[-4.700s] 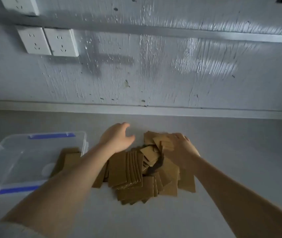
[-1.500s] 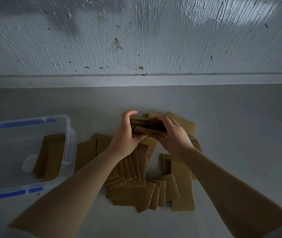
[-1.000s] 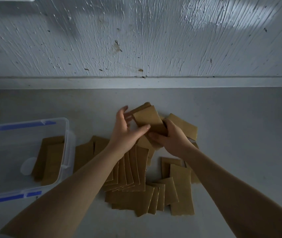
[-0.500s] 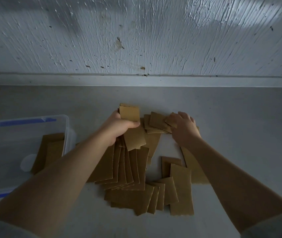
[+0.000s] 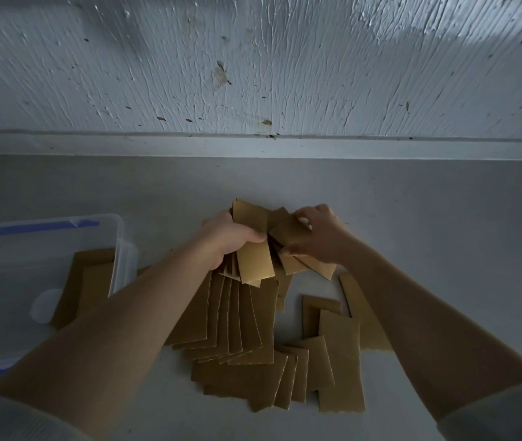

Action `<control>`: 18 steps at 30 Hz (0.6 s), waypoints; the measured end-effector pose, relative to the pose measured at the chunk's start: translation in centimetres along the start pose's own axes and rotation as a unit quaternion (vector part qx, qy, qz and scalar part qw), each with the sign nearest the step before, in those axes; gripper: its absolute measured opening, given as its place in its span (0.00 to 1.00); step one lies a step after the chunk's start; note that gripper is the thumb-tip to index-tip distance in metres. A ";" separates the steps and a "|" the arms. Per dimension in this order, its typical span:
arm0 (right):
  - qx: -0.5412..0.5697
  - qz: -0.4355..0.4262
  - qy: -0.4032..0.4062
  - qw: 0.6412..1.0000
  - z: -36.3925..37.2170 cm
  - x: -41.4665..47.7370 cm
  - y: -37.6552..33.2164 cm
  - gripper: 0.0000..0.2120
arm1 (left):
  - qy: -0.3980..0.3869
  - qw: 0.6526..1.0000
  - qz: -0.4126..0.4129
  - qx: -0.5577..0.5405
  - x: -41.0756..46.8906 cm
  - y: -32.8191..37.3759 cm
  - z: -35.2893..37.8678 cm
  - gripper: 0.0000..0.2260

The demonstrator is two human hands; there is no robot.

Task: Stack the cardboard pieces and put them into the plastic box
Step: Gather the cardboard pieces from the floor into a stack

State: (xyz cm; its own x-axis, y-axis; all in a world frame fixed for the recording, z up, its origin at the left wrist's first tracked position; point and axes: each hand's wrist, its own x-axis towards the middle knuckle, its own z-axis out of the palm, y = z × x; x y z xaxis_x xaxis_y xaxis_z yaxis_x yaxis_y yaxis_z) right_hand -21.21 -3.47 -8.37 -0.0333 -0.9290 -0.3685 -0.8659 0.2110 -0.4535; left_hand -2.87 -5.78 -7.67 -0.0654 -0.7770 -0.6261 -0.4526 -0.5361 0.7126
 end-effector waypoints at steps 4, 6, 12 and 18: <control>0.054 0.050 -0.002 0.997 0.5 0.8 -1.6 0.48 | -0.015 0.999 0.007 -0.035 0.2 0.1 0.2 0.33; 0.055 0.074 -0.020 0.996 0.5 0.8 -2.4 0.43 | -0.020 0.999 0.013 -0.047 0.2 0.1 0.3 0.33; 0.148 0.082 -0.070 0.983 0.9 0.7 -2.1 0.27 | -0.048 0.991 0.037 -0.120 0.0 -0.7 0.0 0.28; 0.234 0.070 0.046 0.969 0.0 -0.7 -0.8 0.38 | -0.023 0.971 0.107 -0.213 -0.1 -1.5 -0.4 0.26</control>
State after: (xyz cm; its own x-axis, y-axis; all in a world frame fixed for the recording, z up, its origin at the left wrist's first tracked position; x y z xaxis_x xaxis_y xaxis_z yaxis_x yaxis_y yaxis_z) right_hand -20.49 -3.01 -7.70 -0.1970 -0.8996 -0.3898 -0.5293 0.4322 -0.7301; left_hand -1.88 -5.00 -8.51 -0.1610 -0.8751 -0.4563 -0.0155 -0.4601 0.8878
